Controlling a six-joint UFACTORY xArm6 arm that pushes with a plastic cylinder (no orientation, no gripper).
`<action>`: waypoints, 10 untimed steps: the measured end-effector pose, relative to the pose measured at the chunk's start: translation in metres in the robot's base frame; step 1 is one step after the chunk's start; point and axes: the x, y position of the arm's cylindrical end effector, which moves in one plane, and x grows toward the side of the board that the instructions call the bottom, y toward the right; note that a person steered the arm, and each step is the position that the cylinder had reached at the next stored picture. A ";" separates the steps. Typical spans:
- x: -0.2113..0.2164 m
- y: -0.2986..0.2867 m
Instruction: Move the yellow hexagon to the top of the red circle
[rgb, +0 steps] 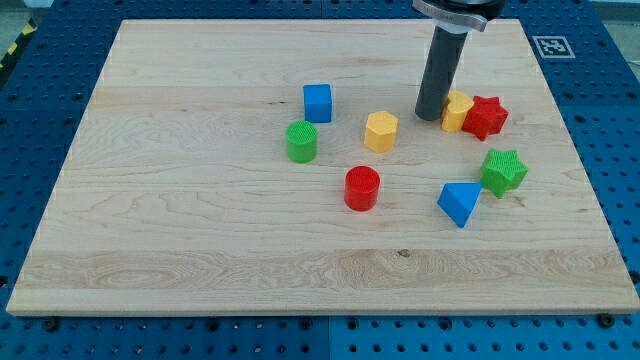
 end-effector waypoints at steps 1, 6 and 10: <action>0.013 -0.008; 0.030 -0.030; 0.022 -0.056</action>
